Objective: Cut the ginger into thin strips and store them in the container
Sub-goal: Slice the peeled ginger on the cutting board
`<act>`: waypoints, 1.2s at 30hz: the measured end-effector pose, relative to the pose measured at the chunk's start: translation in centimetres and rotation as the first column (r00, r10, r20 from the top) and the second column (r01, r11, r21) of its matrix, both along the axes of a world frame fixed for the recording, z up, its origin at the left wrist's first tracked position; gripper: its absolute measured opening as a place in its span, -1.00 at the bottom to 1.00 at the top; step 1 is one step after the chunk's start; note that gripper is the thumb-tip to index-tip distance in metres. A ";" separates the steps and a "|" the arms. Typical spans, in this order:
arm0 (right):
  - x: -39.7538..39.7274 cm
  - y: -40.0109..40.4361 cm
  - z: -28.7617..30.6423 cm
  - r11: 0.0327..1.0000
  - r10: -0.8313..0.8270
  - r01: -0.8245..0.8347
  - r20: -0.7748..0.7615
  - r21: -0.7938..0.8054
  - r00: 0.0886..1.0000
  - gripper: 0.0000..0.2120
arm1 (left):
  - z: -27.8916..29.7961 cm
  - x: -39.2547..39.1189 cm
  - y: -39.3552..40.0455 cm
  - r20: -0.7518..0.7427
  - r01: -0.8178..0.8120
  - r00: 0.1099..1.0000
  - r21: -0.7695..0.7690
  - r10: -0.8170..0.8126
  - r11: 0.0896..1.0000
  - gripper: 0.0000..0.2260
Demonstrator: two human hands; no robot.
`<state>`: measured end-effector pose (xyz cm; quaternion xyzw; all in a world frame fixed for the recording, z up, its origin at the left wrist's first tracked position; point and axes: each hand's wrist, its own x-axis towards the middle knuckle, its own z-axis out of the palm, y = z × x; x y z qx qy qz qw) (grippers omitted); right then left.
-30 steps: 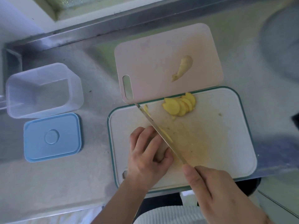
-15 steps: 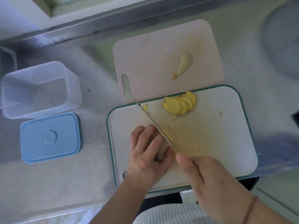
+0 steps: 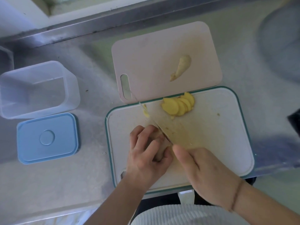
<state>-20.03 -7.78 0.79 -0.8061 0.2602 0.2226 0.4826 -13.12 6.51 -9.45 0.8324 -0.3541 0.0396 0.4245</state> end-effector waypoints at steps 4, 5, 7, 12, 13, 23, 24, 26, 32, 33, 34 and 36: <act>0.5 0.3 -0.5 1.000 0.028 -0.028 0.025 0.009 0.999 -0.36 | 0.0 0.0 -0.1 0.006 0.001 1.000 -0.022 -0.001 1.000 -0.73; -0.6 0.2 -0.4 1.000 0.026 -0.026 0.012 0.010 1.000 -0.33 | 0.0 0.0 -0.1 -0.005 -0.007 1.000 -0.015 0.006 1.000 -0.69; -2.7 0.0 0.0 1.000 0.002 -0.001 -0.038 0.022 0.999 -0.15 | 0.1 0.0 -0.1 -0.015 -0.001 1.000 -0.001 0.001 1.000 -0.64; -1.6 -0.8 -1.3 0.997 0.015 -0.015 -0.005 0.074 1.000 -0.32 | 0.0 0.1 0.0 0.002 0.024 1.000 -0.004 -0.024 1.000 -0.66; -0.8 -0.8 -1.5 0.996 0.017 -0.017 0.009 0.093 1.000 -0.35 | 0.0 0.1 0.0 0.001 0.025 1.000 -0.003 -0.025 1.000 -0.65; -1.8 0.1 -2.0 0.998 0.051 -0.050 -0.001 0.025 0.999 -0.35 | 0.1 0.3 -0.3 0.032 0.024 0.999 -0.022 -0.024 0.999 -0.74; -0.8 0.2 -2.5 0.998 0.059 -0.059 0.011 0.016 0.998 -0.36 | 0.2 0.3 -0.3 0.038 0.038 0.999 -0.036 -0.037 0.999 -0.75; 0.7 0.4 -3.1 0.998 0.065 -0.066 0.047 0.007 0.997 -0.31 | 0.2 0.2 -0.3 0.049 0.046 0.998 -0.055 -0.043 0.997 -0.75; -2.5 -0.8 -2.1 0.999 0.004 -0.005 0.017 0.040 1.000 -0.43 | 0.0 0.0 0.2 0.004 0.005 1.000 0.000 -0.005 1.000 -0.69; -2.7 -1.1 -1.9 0.999 -0.002 0.001 0.024 0.040 1.000 -0.42 | 0.1 0.0 0.2 0.002 0.011 1.000 0.005 -0.011 1.000 -0.69; -3.0 -1.3 -1.7 0.999 -0.006 0.005 0.035 0.046 0.999 -0.40 | 0.2 0.0 0.3 -0.003 0.015 1.000 0.005 -0.015 1.000 -0.70; -3.5 -1.7 -1.4 0.997 -0.039 0.036 0.040 0.073 0.998 -0.35 | 0.4 0.0 0.3 -0.010 0.016 1.000 0.006 -0.016 1.000 -0.73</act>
